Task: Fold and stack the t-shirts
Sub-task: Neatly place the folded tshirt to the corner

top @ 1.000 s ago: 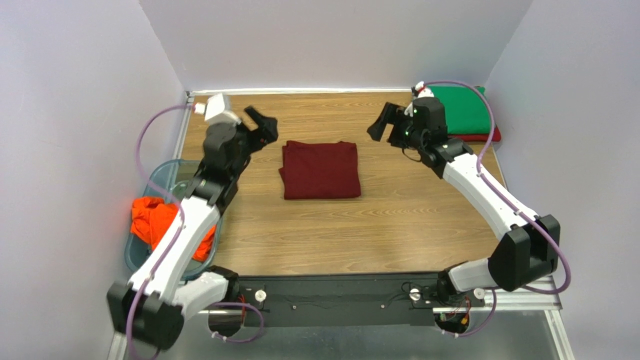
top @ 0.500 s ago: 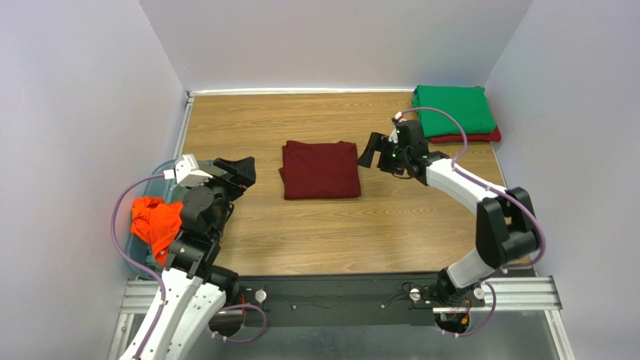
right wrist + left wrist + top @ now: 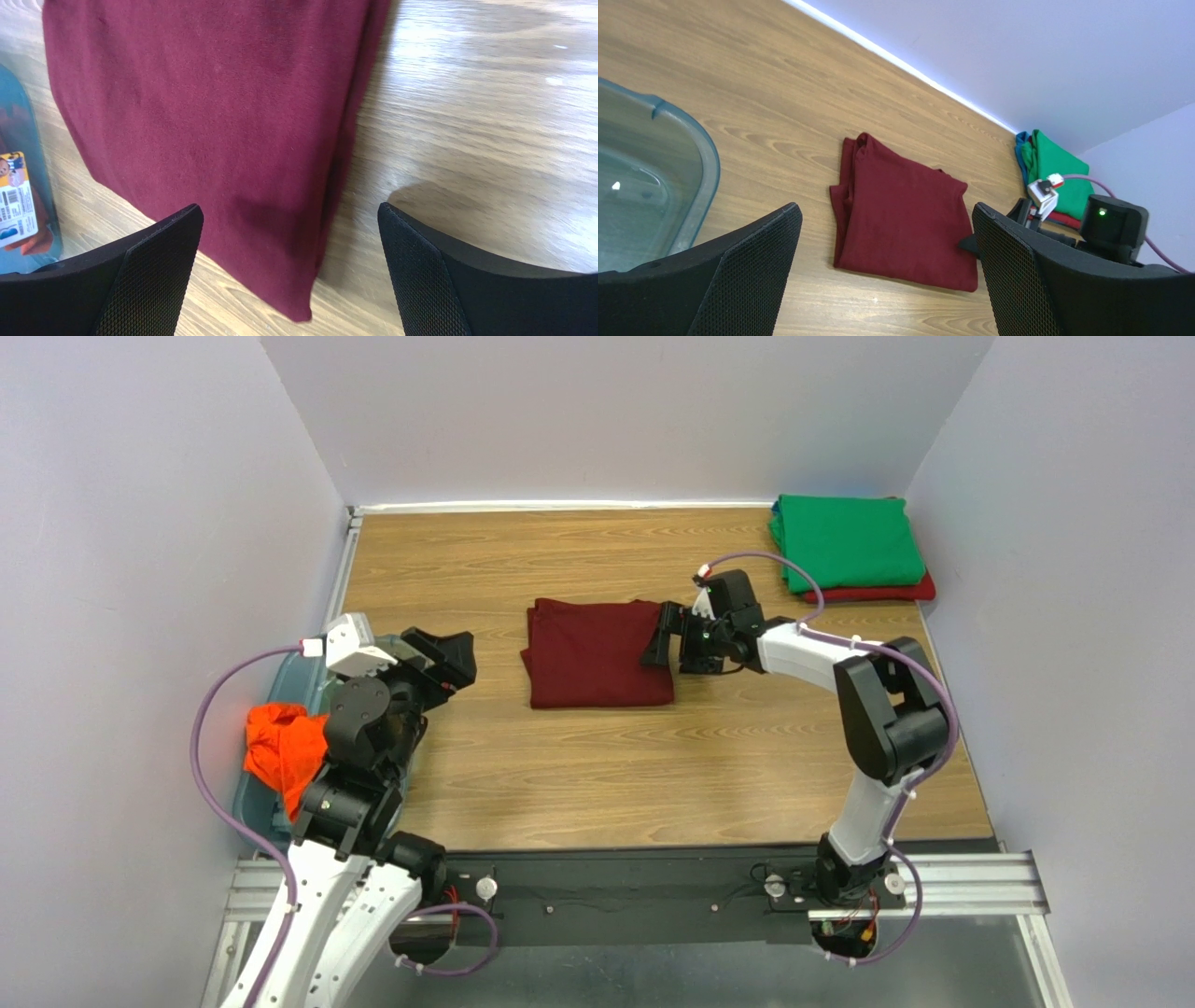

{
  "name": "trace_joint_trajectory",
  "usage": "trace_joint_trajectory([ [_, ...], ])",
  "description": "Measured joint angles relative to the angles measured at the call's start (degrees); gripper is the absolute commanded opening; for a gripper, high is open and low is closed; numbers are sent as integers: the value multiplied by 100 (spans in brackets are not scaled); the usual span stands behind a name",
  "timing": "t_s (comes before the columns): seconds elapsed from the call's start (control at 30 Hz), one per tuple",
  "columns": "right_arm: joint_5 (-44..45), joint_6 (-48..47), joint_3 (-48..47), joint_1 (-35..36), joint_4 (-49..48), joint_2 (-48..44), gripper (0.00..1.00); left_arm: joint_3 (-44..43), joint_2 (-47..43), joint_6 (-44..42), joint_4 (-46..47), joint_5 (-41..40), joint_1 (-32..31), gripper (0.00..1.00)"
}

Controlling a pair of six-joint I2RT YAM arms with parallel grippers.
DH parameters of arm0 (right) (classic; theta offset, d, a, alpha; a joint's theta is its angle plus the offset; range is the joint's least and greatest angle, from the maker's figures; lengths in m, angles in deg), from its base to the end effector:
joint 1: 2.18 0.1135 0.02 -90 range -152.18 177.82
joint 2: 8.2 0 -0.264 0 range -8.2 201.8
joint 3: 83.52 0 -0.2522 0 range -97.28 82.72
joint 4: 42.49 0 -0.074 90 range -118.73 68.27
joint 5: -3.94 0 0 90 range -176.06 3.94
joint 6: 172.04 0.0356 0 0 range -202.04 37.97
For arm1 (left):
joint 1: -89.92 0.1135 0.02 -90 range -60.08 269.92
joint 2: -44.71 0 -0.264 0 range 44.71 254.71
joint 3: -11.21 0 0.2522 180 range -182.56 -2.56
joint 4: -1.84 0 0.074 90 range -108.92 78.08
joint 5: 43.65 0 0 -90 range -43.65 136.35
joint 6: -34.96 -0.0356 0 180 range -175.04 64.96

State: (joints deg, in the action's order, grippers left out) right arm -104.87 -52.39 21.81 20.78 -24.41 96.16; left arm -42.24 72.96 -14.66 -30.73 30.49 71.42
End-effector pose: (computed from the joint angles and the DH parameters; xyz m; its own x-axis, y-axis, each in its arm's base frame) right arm 0.3426 0.1576 0.1646 -0.8739 0.1383 -0.4660 -0.1570 0.8269 0.5400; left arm 0.1197 -0.0298 0.3320 -0.1239 -0.6157 -0.7782 -0.0421 0.7868 -0.6158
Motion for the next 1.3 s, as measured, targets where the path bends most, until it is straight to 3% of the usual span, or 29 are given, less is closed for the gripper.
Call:
trace_joint_trajectory([
  [0.13,-44,0,-173,101,-39,190,100,142,-382,-236,96,-105,0,98],
  [0.3,-57,20,-365,170,-133,385,90,551,-992,-317,398,-173,0,98],
  [0.43,-116,24,-481,192,-216,579,63,911,-1394,-332,599,-186,0,98],
  [0.57,-155,0,-518,197,-251,702,45,1038,-1644,-374,743,-345,0,98],
  [0.67,-149,-31,-518,205,-254,750,32,1132,-1722,-463,953,-385,0,98],
  [0.87,-149,-232,-520,225,-254,782,15,1239,-1580,-920,1193,-315,0,98],
  [1.17,-151,-940,-568,249,-249,772,1,1329,-1550,-1856,1600,31,0,98],
  [1.3,195,-1429,-621,278,-188,704,1,1543,-1816,-1996,1744,129,0,98],
])
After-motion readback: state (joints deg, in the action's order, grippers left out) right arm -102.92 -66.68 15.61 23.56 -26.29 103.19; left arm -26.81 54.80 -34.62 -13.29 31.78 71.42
